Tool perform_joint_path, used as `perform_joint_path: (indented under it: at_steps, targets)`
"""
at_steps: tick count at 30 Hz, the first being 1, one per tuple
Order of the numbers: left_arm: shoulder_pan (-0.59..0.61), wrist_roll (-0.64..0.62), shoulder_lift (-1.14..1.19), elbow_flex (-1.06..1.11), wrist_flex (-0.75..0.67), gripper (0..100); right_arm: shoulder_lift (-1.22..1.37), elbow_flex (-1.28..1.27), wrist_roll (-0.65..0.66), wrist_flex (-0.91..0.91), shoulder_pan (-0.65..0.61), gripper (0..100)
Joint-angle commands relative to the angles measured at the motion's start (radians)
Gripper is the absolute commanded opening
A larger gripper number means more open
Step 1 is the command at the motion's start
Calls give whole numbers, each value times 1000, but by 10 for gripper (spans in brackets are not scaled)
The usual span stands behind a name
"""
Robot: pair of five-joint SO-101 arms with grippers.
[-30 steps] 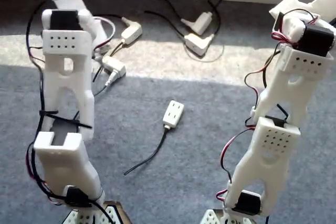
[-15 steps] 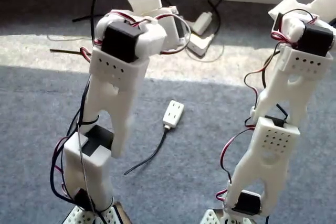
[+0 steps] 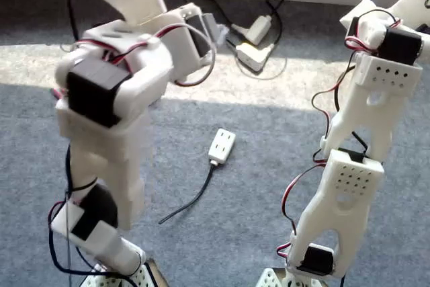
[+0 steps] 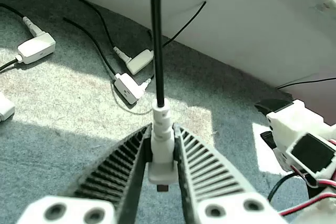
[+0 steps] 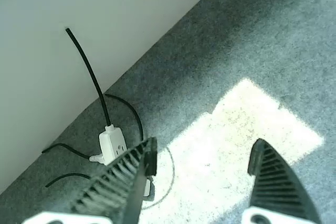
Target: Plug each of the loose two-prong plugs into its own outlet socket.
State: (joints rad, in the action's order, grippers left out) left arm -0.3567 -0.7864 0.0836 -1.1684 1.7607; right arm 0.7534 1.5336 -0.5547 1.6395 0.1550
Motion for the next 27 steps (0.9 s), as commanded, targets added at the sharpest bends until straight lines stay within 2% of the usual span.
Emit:
perform_joint_path:
  at_steps: [1, 6, 12, 15, 17, 19, 25, 27]
  targets:
    - [5, -9, -286, 137, 2, 6, -58, -15, 11, -22, -13, 274]
    - [15, -58, -463, 355, -48, 6, -67, -13, 11, 5, -39, 274]
    - [170, -422, -552, 730, -238, 6, -67, 76, 12, 85, -107, 274]
    - [208, -520, -624, 938, -356, 6, -67, 124, 12, 120, -139, 274]
    - [203, -563, -690, 1078, -439, 6, -67, 137, 72, 124, -170, 273]
    - [203, -621, -769, 1216, -519, 6, -68, 145, 190, 125, -206, 254]
    - [203, -862, -1009, 1652, -858, 6, -70, 216, 384, 127, -309, 4]
    - [203, -948, -1069, 1794, -1014, 7, -74, 239, 422, 127, -321, 14]
